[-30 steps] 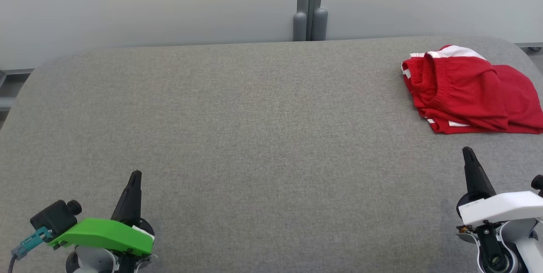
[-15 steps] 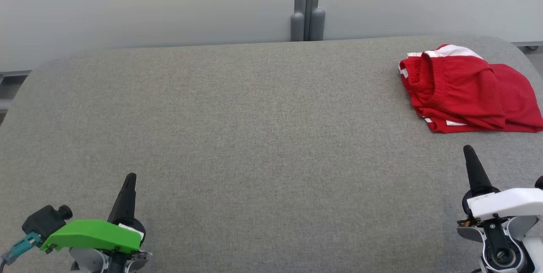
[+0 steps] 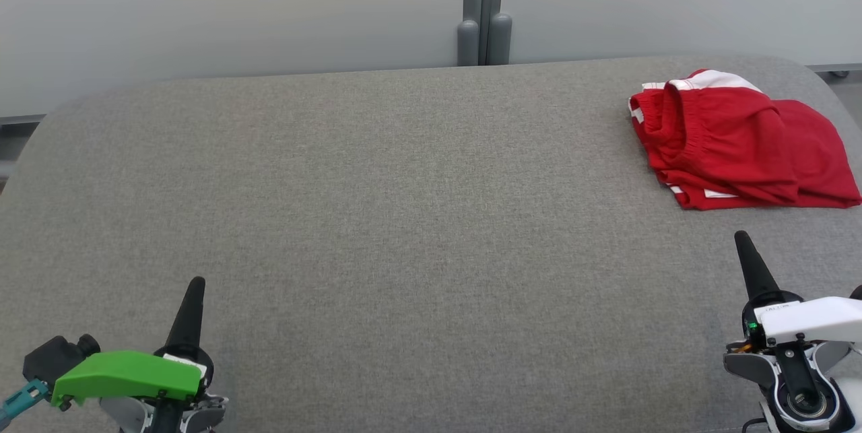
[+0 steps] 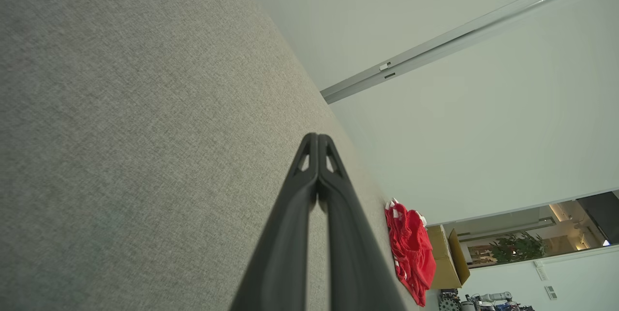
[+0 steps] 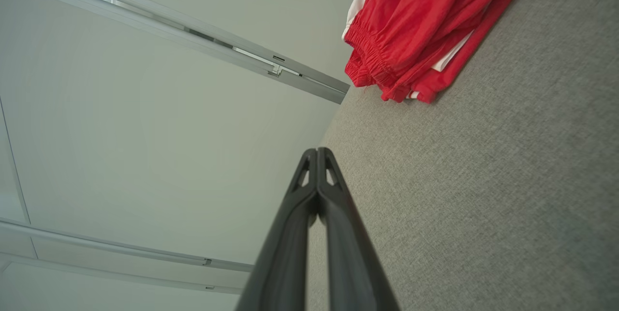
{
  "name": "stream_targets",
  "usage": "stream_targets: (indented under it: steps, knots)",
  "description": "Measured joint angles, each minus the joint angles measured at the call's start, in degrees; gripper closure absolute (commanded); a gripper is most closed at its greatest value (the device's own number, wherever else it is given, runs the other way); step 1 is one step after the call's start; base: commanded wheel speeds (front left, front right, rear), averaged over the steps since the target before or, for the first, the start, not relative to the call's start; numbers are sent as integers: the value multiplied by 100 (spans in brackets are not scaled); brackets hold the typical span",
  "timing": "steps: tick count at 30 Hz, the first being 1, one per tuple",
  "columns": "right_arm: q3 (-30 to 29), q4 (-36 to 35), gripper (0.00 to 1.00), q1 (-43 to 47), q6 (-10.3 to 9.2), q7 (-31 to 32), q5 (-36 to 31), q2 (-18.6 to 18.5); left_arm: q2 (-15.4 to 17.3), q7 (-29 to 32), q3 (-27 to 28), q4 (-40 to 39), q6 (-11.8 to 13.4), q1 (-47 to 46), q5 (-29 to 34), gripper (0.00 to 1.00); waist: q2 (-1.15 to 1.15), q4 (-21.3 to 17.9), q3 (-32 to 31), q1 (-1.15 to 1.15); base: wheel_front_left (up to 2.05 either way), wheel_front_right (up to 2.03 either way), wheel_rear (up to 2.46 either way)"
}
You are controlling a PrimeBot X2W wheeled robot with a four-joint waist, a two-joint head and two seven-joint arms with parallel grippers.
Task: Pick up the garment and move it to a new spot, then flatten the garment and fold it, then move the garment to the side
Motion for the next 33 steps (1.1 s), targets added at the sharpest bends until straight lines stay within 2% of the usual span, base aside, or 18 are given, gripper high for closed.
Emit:
stream_targets:
  steps: [33]
  knots:
    - [-477,537,100,-350,447,528,2112,322,-315,498,736,388,-450,-165,-1809,100,0,-99,-14,0,0,0,0]
